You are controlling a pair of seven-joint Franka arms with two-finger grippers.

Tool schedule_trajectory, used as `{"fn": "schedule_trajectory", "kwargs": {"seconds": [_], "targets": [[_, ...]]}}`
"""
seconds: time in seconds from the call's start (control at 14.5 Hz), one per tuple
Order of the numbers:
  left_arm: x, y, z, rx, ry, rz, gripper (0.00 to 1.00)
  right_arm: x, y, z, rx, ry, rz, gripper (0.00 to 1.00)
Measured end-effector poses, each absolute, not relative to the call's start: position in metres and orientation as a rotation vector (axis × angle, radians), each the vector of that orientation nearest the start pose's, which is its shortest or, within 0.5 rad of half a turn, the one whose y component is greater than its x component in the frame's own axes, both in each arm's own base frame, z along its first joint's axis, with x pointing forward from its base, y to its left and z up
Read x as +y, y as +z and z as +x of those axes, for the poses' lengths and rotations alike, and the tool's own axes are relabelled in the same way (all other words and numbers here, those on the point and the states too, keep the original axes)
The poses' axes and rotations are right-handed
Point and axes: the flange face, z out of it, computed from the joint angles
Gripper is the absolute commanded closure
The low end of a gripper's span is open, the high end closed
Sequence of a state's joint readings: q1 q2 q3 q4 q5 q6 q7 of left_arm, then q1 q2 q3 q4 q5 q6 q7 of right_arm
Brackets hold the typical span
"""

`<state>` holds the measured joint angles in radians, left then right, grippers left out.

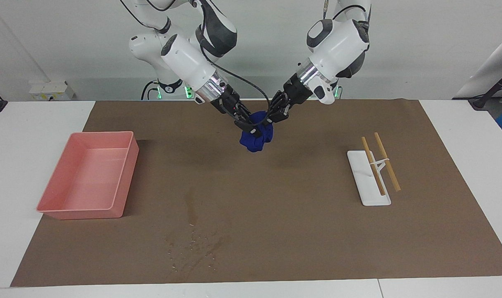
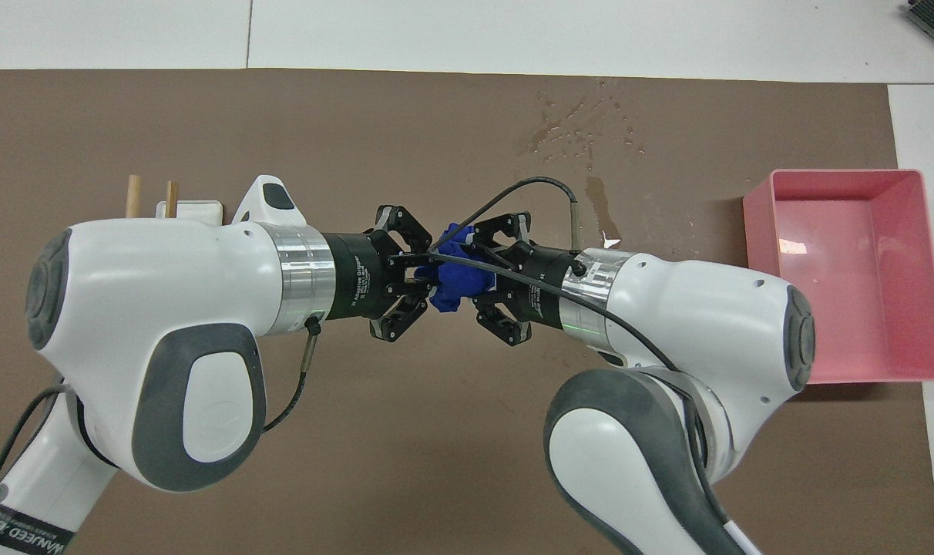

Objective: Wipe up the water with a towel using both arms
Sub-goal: 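Lower the towel onto the spill with the right gripper while the left withdraws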

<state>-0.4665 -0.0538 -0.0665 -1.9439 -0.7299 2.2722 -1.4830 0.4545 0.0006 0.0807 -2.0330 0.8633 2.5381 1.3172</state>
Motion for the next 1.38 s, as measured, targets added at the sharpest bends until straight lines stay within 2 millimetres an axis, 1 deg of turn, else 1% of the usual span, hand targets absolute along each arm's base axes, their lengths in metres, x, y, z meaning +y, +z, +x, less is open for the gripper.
{"fn": "schedule_trajectory", "kwargs": {"seconds": [0.35,0.41,0.48,0.62,0.69,0.83,0.97,1.04,1.11,1.24,1.31,1.38], "targets": [[-0.313,0.550,0.486,1.506,-0.451,1.953,1.00,0.288,0.497,0.512,1.478,0.316,-1.857,1.00],[-0.315,0.550,0.485,1.503,-0.454,1.958,0.40,0.286,0.497,0.513,1.458,0.324,-1.881,1.00],[-0.317,0.549,0.483,1.499,-0.457,1.965,0.00,0.282,0.496,0.513,1.424,0.334,-1.920,1.00],[-0.323,0.552,0.477,1.476,-0.449,1.991,0.00,0.269,0.494,0.515,1.313,0.358,-2.076,1.00],[-0.324,0.554,0.474,1.452,-0.399,2.039,0.00,0.258,0.493,0.516,1.253,0.365,-2.178,1.00],[-0.321,0.559,0.476,1.396,-0.241,2.161,0.00,0.234,0.495,0.517,1.111,0.352,-2.386,1.00],[-0.313,0.567,0.483,1.273,-0.098,2.270,0.00,0.211,0.493,0.520,0.939,0.290,-2.548,1.00],[-0.306,0.570,0.489,1.181,-0.040,2.320,0.00,0.195,0.489,0.524,0.859,0.259,-2.599,1.00],[-0.294,0.572,0.498,1.083,0.013,2.367,0.00,0.174,0.484,0.529,0.779,0.234,-2.632,1.00],[-0.261,0.568,0.514,0.902,0.107,2.487,0.00,0.129,0.466,0.537,0.635,0.197,-2.688,1.00],[-0.245,0.565,0.519,0.791,0.152,2.598,0.00,0.115,0.455,0.539,0.576,0.187,-2.726,1.00],[-0.231,0.564,0.522,0.675,0.189,2.713,0.00,0.109,0.442,0.542,0.533,0.168,-2.774,1.00]]}}
